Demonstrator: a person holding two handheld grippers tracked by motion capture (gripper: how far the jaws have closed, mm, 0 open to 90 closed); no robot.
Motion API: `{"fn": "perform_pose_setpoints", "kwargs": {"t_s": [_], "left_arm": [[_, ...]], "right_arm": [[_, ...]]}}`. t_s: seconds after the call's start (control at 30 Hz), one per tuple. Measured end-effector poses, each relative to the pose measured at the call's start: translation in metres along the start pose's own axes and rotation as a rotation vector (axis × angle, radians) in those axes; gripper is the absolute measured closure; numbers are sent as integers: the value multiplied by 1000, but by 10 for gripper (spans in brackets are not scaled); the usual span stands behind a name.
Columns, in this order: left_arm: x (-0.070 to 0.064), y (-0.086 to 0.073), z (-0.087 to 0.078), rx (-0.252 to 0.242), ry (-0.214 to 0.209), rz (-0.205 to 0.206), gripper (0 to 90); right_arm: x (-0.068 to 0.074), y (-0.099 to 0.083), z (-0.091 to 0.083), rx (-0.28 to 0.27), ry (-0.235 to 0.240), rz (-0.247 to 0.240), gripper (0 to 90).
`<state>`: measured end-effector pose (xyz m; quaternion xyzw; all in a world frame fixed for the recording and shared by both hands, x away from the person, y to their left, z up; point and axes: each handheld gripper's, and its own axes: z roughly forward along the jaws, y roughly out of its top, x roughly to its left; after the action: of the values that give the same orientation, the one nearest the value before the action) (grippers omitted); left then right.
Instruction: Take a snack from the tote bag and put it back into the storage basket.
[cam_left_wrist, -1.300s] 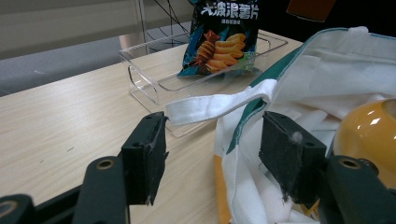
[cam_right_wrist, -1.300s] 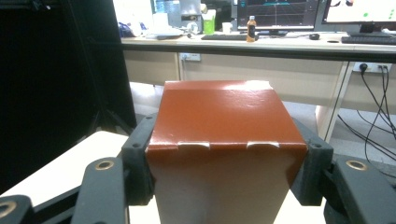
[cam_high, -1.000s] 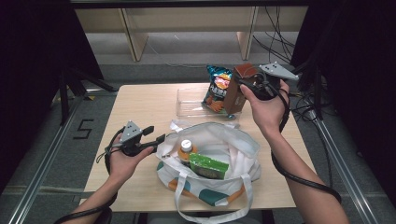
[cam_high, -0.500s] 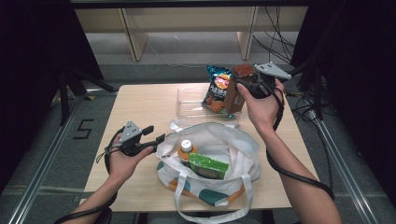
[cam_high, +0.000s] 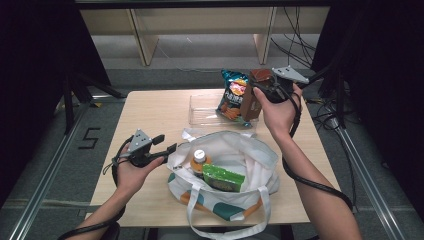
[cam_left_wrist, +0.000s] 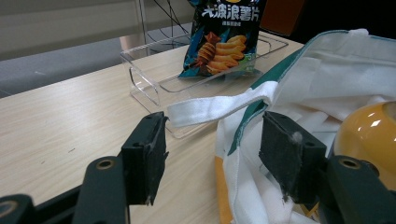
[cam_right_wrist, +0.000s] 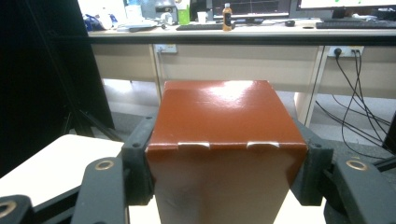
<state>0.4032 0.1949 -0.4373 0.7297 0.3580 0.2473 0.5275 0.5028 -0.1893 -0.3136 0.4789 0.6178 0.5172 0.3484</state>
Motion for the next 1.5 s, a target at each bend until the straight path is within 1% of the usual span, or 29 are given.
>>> {"fn": "perform_pose_setpoints", "kwargs": {"t_s": [0.03, 0.07, 0.1, 0.2, 0.23, 0.33, 0.37, 0.4, 0.43, 0.53, 0.57, 0.8, 0.83, 0.9, 0.93, 0.97, 1.0, 1.03, 1.07, 1.1, 1.13, 1.17, 1.2, 1.23, 1.27, 1.33, 1.37, 1.43, 1.5], "left_arm": [[0, 0, 0, 0, 1, 1, 400], [0, 0, 0, 0, 1, 1, 400], [0, 0, 0, -1, 1, 1, 400], [0, 0, 0, -1, 1, 2, 400], [0, 0, 0, -1, 1, 1, 400], [0, 0, 0, -1, 1, 0, 400], [0, 0, 0, -1, 0, -2, 400], [0, 0, 0, -2, 1, -1, 399], [0, 0, 0, -3, 0, -1, 400], [1, 0, 0, -11, -6, -2, 400], [0, 0, 0, -10, -6, -3, 400], [1, 0, 0, 0, 1, -2, 400], [1, 0, 0, -8, -6, -2, 400], [1, 0, 0, -11, -7, -4, 400], [1, 0, 0, -11, -7, -2, 400], [1, 0, 0, -9, -6, -4, 400], [1, 0, 0, -9, -8, -4, 400], [1, 0, 0, -7, -6, -3, 400], [1, 0, 0, -6, -6, -2, 400], [1, 0, 0, 3, 1, 0, 400], [1, 0, 0, 2, 0, 0, 400], [0, 0, 0, 3, -1, 0, 400], [0, 0, 0, 2, -1, 1, 400], [0, 0, 0, 2, -1, 1, 400], [0, 0, 0, 2, -1, 0, 400], [1, 0, 0, 1, -1, -1, 400], [1, 0, 0, -9, -10, -3, 400], [1, 0, 0, -10, -10, -3, 400], [1, 0, 0, -11, -11, -2, 400]], "right_arm": [[1, 0, 1, 0, 4, 12, 392], [0, -1, 2, 0, -1, 1, 391], [0, -1, 2, 4, -1, 4, 392], [2, -1, 4, 10, -9, 26, 392], [2, 0, 5, 6, -5, 13, 392], [3, 0, 8, 5, -14, 20, 392], [2, -1, 9, 5, -21, 12, 392], [3, -1, 10, 11, -24, 25, 392], [2, -2, 11, 9, -27, 13, 392], [1, -4, 14, 16, -32, 4, 392], [2, -5, 15, 20, -34, 13, 392], [3, -6, 20, 24, -51, 19, 392], [2, -6, 22, 20, -52, -2, 392], [4, -8, 23, 30, -58, 22, 392], [3, -9, 24, 27, -57, 7, 392], [4, -9, 25, 29, -59, 21, 392], [5, -10, 25, 35, -62, 23, 392], [4, -10, 26, 28, -64, -7, 393], [7, -11, 26, 32, -72, 19, 392], [7, -11, 27, 34, -73, 13, 393], [6, -12, 27, 29, -76, -6, 393], [6, -13, 28, 29, -75, -12, 393], [8, -13, 28, 30, -79, 7, 393], [7, -14, 29, 28, -84, 0, 392], [8, -14, 29, 35, -87, 11, 393], [7, -15, 29, 30, -86, 15, 393], [8, -15, 29, 33, -91, 24, 393], [7, -16, 30, 28, -92, 19, 393], [7, -17, 30, 18, -94, 2, 393]]}}
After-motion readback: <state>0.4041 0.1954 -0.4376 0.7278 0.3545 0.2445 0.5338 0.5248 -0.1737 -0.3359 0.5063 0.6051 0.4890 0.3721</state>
